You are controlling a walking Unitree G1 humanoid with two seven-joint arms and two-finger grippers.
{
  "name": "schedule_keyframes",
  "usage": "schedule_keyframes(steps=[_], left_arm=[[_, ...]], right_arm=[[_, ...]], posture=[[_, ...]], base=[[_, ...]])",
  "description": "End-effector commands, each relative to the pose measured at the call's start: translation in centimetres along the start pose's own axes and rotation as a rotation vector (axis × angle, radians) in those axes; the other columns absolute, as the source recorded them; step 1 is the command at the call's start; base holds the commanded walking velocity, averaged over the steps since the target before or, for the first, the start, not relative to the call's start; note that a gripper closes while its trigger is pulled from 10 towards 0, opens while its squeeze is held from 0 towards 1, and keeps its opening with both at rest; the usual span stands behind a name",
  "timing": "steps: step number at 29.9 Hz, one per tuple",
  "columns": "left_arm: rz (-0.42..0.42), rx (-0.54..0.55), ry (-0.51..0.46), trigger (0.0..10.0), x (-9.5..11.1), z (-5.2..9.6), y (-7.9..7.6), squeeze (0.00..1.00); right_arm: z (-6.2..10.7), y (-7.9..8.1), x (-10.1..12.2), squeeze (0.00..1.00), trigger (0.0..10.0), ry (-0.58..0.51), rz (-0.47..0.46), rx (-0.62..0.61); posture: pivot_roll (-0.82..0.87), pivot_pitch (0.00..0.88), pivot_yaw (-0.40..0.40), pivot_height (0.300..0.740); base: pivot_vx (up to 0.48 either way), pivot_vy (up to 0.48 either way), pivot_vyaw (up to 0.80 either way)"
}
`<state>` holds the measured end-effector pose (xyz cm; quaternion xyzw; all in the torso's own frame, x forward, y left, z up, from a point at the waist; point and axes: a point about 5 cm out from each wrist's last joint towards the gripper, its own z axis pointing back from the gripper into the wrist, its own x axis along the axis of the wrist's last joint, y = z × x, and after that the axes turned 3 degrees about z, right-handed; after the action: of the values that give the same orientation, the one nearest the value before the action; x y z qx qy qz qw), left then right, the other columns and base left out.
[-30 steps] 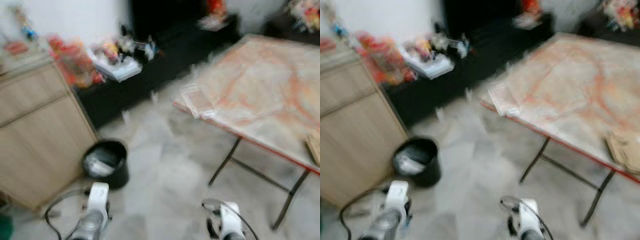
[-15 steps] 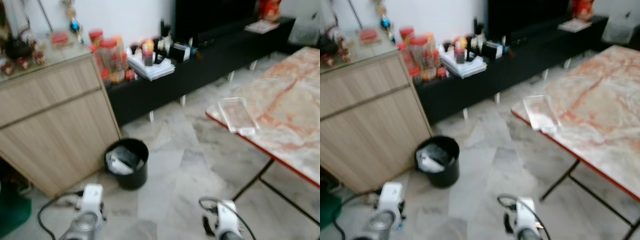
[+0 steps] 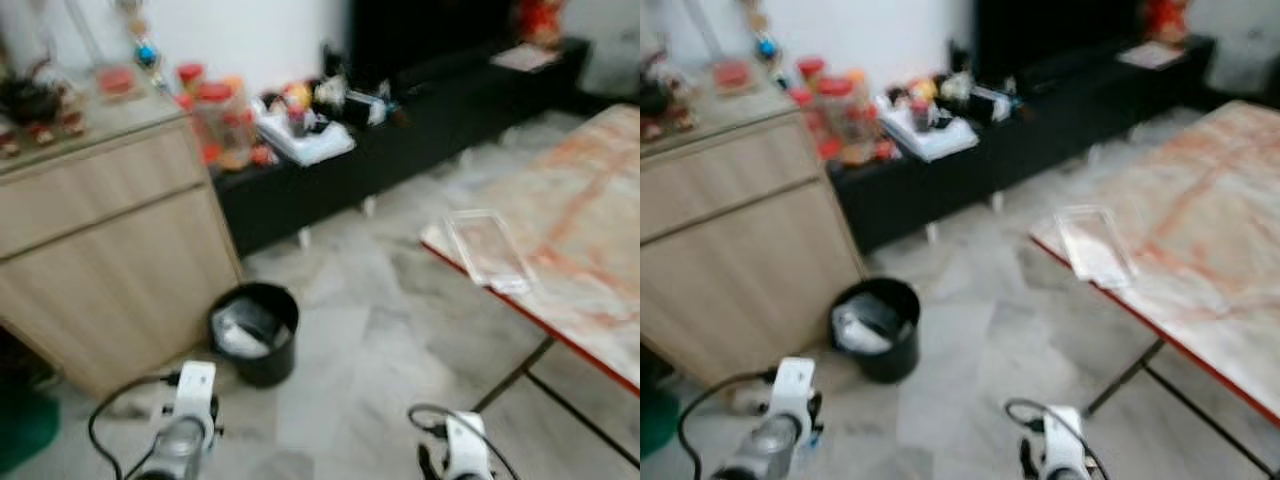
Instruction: Picking trash to rubbish bin
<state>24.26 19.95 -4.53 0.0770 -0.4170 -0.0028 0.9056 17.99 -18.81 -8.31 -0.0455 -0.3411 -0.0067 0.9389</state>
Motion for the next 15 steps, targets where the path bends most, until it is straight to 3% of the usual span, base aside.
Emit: schedule_keyframes(steps=[1, 15], left_arm=[[-0.014, 0.027, 0.021, 10.0, -0.53, 0.12, 1.09, 0.0], [0.0, 0.057, 0.021, 10.0, -0.57, 0.16, 2.04, 0.0]], right_arm=[[-0.1, 1.16, 0.39, 0.0, 10.0, -0.014, -0.007, 0.03], [-0.08, 1.29, 0.2, 0.0, 10.0, 0.001, -0.002, 0.036]], posture=[[-0.09, 0.0, 0.054, 0.74], [-0.08, 0.0, 0.056, 0.74]], base=[[0.266, 0.0, 0.8], [0.261, 0.0, 0.05]])
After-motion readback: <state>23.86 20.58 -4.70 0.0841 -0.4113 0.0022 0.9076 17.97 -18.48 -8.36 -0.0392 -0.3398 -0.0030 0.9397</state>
